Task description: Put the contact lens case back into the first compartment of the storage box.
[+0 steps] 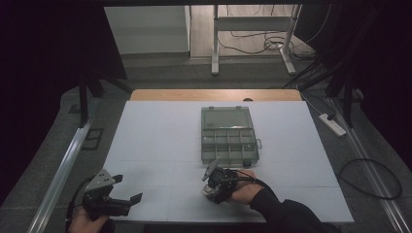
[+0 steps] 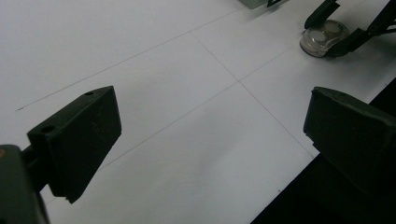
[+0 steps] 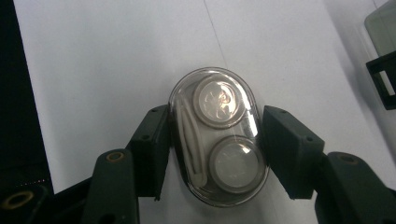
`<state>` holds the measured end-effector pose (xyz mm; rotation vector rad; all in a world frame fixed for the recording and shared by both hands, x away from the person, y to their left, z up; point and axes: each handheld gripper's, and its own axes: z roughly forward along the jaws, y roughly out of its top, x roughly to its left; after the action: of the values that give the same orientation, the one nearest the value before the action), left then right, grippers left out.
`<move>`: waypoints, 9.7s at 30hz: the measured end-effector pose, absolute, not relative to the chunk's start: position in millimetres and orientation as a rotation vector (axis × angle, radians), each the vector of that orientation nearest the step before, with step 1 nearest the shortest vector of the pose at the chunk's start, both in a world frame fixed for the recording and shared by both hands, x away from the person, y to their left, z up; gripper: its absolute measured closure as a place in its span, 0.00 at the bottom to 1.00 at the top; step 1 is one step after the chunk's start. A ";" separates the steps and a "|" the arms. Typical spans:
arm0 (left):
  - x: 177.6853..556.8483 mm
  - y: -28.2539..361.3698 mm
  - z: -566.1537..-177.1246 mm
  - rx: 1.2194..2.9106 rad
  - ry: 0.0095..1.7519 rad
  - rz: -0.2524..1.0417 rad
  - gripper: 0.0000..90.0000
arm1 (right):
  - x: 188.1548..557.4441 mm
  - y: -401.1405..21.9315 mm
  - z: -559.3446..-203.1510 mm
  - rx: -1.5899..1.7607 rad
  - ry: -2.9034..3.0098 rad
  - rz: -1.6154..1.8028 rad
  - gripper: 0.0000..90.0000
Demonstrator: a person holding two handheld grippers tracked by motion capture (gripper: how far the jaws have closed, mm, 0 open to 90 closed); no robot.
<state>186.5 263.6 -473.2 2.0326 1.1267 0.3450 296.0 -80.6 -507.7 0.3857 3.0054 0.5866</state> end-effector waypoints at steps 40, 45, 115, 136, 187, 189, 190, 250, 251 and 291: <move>186.9 263.7 -473.3 2.033 1.130 0.346 0.05 | 318.7 -87.7 -469.1 0.672 2.885 0.884 0.52; 187.0 263.7 -473.3 2.033 1.131 0.345 0.05 | 326.7 -87.1 -465.9 0.726 2.847 0.888 0.52; 187.2 264.6 -473.5 2.027 1.132 0.341 0.05 | 429.4 -38.0 -472.9 1.260 2.456 0.848 0.54; 187.2 264.5 -473.5 2.028 1.132 0.342 0.05 | 439.3 -34.4 -480.9 1.356 2.405 0.735 0.52; 187.2 264.1 -473.5 2.029 1.136 0.344 0.05 | 394.1 -74.3 -468.4 1.021 2.657 0.895 0.00; 187.1 264.0 -473.5 2.029 1.135 0.344 0.05 | 391.8 -76.0 -469.4 1.002 2.668 0.887 0.00; 187.1 264.0 -473.5 2.029 1.134 0.343 0.05 | 390.6 -77.0 -470.0 0.997 2.671 0.889 0.00; 185.8 262.5 -473.1 2.041 1.115 0.350 0.05 | 331.8 -149.5 -456.2 0.934 2.647 1.044 0.00; 185.8 262.5 -473.1 2.041 1.115 0.350 0.05 | 330.6 -151.2 -456.0 0.939 2.647 1.044 0.00; 186.1 262.4 -473.0 2.043 1.120 0.352 0.05 | 295.2 -217.0 -457.7 1.000 2.598 1.001 0.00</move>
<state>186.1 262.4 -473.0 2.0431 1.1196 0.3518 295.2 -217.0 -457.7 0.9998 2.5983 1.0007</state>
